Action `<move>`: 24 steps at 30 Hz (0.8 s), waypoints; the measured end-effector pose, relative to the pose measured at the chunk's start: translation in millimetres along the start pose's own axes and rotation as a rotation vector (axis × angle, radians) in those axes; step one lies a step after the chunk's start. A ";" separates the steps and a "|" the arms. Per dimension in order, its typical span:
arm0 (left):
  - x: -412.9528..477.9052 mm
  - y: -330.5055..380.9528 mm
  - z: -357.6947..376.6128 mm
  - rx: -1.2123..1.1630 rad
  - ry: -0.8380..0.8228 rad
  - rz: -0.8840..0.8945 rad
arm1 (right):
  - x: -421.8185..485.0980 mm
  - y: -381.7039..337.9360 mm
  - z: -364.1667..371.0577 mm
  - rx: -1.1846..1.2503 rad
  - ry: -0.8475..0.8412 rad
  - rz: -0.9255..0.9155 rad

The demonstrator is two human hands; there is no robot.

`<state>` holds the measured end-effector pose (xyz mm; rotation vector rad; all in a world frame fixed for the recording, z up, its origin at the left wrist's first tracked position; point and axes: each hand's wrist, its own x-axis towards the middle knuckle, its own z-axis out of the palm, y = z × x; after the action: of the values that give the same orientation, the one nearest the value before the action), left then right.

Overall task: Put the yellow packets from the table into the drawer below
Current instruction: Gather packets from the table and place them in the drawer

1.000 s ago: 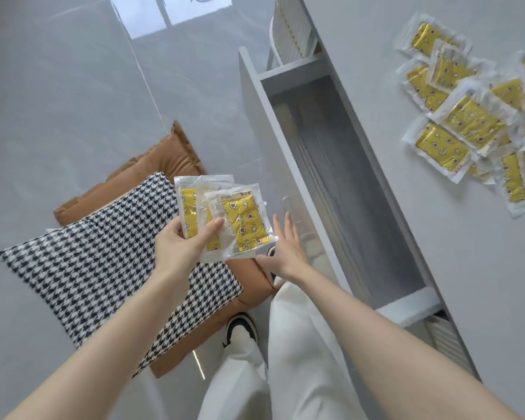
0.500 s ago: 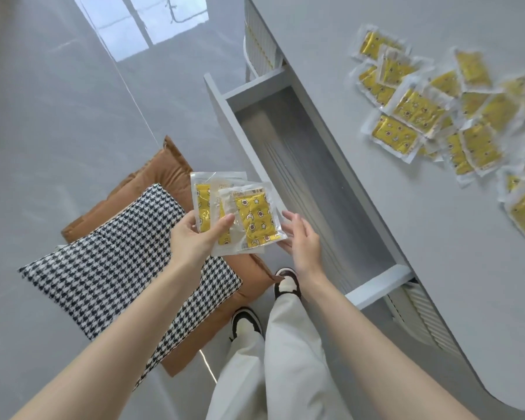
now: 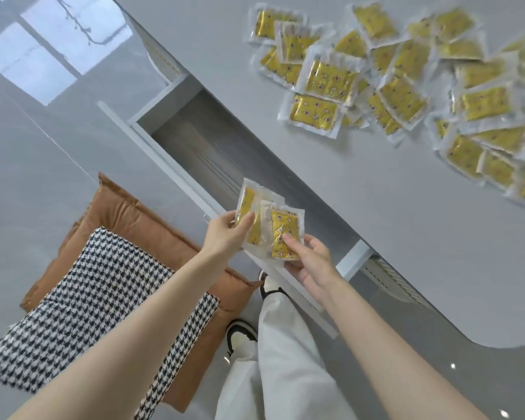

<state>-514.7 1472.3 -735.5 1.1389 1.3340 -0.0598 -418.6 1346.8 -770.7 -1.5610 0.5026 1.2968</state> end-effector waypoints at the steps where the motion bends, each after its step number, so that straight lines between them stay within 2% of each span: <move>1: 8.2 1.0 9.7 0.024 -0.043 -0.013 | 4.6 0.1 -8.8 0.028 0.023 0.013; 5: 39.7 2.0 48.9 0.126 -0.143 -0.092 | 25.1 -0.9 -41.0 0.074 0.087 0.048; 11: 76.6 -11.4 88.4 0.178 -0.153 -0.166 | 63.1 7.3 -67.2 0.146 0.181 0.090; 15: 96.5 -23.3 102.1 0.154 -0.146 -0.149 | 89.2 19.9 -68.9 0.200 0.277 0.088; 17: 104.5 -32.7 105.0 0.226 -0.133 -0.128 | 96.4 26.9 -67.9 0.227 0.315 0.082; 20: 110.8 -48.5 105.9 0.453 -0.110 -0.062 | 99.9 40.4 -66.7 0.222 0.357 0.089; 24: 110.8 -56.8 103.4 0.505 -0.108 -0.027 | 97.8 57.8 -65.6 0.294 0.369 0.125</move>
<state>-440.3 1435.7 -874.5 1.5149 1.2711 -0.4943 -400.4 1292.4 -888.6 -1.5390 0.9910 0.9714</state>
